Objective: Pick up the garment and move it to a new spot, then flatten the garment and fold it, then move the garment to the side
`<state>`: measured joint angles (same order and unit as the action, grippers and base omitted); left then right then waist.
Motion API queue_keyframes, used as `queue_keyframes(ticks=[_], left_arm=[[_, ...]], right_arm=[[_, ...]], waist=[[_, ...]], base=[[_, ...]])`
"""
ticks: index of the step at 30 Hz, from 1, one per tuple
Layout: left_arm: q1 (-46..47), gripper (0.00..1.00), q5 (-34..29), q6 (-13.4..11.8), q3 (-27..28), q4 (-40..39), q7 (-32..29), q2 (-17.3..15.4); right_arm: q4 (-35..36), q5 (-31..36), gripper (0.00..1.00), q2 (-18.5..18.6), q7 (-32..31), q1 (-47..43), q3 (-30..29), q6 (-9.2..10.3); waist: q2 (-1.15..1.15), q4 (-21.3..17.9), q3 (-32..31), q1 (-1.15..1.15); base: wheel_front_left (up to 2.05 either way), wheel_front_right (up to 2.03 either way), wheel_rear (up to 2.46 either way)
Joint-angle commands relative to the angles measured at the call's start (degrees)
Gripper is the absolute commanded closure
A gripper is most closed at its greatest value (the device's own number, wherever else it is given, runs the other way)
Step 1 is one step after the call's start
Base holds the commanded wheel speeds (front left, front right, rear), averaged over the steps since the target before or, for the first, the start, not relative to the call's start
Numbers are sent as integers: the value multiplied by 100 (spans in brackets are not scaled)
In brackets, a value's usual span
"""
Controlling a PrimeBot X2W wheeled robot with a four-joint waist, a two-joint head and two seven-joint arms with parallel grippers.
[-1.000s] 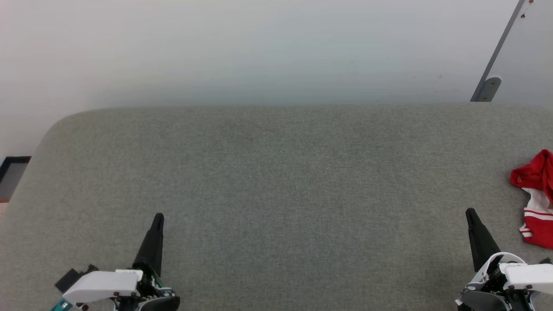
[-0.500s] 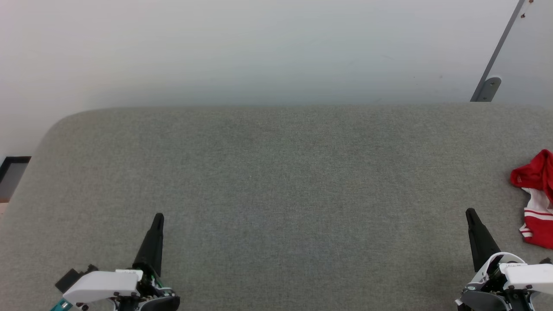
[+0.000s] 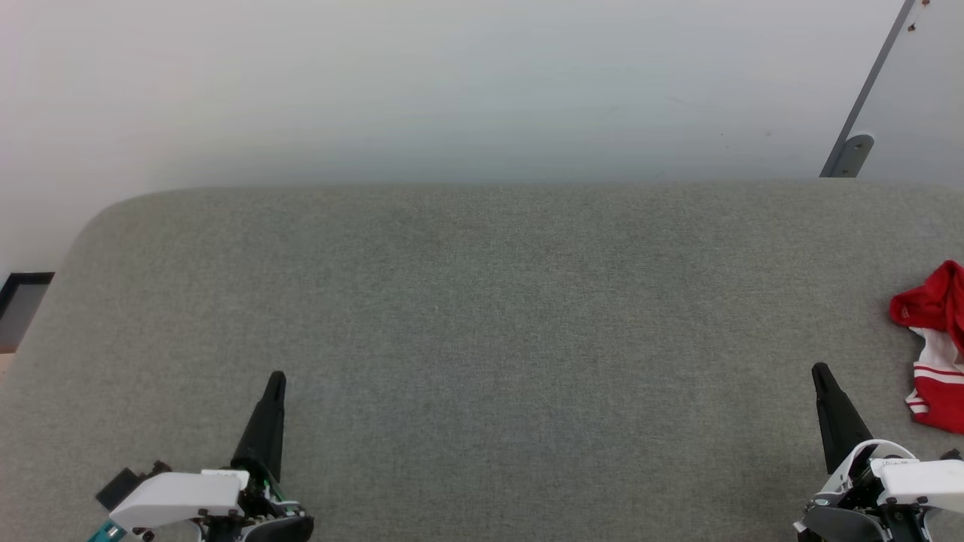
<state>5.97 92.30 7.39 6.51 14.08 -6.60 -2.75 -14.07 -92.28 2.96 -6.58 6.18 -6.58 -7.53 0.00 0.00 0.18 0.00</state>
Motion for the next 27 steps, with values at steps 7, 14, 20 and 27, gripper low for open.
queue_keyframes(ticks=[7,14,20,27], left_arm=[[55,100,21,19,11,-10,-8,-1],[55,100,21,19,10,-10,-8,-1],[55,100,21,19,10,-10,-8,-1],[55,100,21,19,10,-10,-8,-1]], right_arm=[[15,-26,100,-20,-13,12,3,8],[15,-26,100,-20,-13,12,3,8],[15,-26,100,-20,-13,12,2,8],[15,-26,100,-20,-13,12,3,8]], waist=[[0,0,0,0],[0,0,0,0],[0,0,0,0],[0,0,0,0]], base=[[0,0,0],[0,0,0],[0,0,0],[0,0,0]])
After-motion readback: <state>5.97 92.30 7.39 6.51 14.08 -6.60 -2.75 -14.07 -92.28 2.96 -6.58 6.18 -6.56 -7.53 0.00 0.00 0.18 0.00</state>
